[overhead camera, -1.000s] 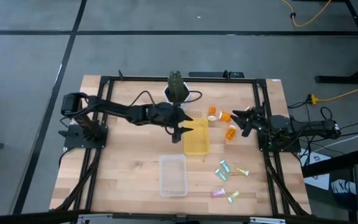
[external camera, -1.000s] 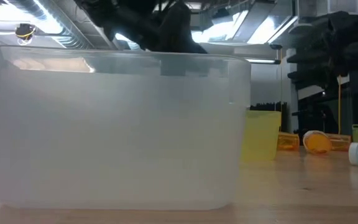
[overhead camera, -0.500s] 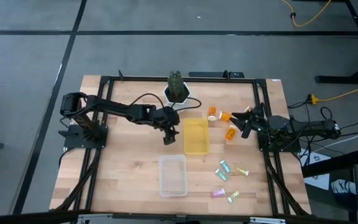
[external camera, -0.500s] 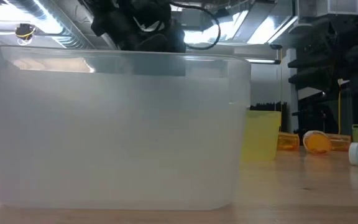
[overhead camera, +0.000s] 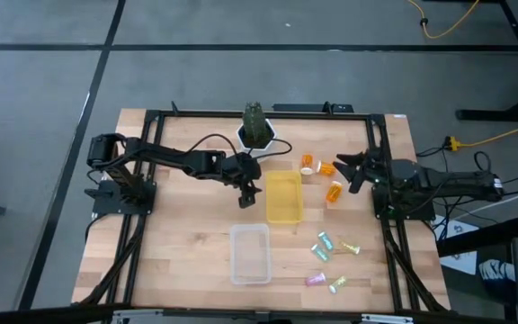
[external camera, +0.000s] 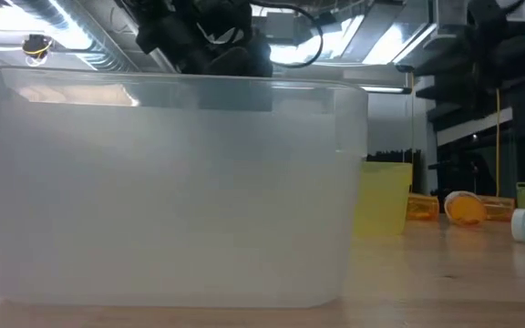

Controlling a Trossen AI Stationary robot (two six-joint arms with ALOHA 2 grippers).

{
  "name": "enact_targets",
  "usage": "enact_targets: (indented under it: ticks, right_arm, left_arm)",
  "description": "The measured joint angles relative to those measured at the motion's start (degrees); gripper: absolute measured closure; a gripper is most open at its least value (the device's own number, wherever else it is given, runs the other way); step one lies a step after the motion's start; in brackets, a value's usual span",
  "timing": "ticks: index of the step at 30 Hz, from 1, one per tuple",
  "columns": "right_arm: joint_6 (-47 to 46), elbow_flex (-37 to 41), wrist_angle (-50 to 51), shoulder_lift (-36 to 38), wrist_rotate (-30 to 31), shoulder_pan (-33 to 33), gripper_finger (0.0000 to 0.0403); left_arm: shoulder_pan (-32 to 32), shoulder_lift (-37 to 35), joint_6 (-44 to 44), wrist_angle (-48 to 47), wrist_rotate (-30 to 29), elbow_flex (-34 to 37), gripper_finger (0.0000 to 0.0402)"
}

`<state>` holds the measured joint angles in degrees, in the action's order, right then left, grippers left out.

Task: Pick and place medicine bottles into bin by pill shape (circle, oval)
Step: Put the large orange pill bottle into the transparent bin

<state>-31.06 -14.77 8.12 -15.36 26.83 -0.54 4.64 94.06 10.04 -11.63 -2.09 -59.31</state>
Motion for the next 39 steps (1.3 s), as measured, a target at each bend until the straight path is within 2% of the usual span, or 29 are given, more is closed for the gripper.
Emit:
enact_targets:
  ticks: [7,12,18,25,35,39]
  right_arm:
    - [-6.57,-15.02,24.89,-14.55,-0.17,4.99,0.0185]
    - [-9.76,-21.43,34.21,-25.75,-2.06,9.46,0.0185]
    - [-9.07,-28.46,39.42,-34.86,-2.00,16.23,0.0185]
    - [-7.32,-35.22,44.42,-40.97,-2.53,22.99,0.0185]
    - [-2.25,-37.37,49.52,-46.84,-12.05,34.92,0.0185]
    - [3.62,-37.37,49.09,-49.32,-14.41,37.32,0.0185]
  left_arm:
    - [0.00,0.00,-0.09,1.90,-0.05,0.02,0.0190]
    - [0.00,0.00,-0.09,2.12,-0.23,0.04,0.0190]
    - [0.00,0.00,-0.09,2.09,-0.26,0.04,0.0190]
    - [0.00,0.00,-1.46,2.08,-0.24,0.07,0.0190]
    - [0.00,0.00,-3.13,2.09,-0.22,0.07,0.0190]
    - [0.00,0.00,-3.10,2.09,-0.20,0.07,0.0190]
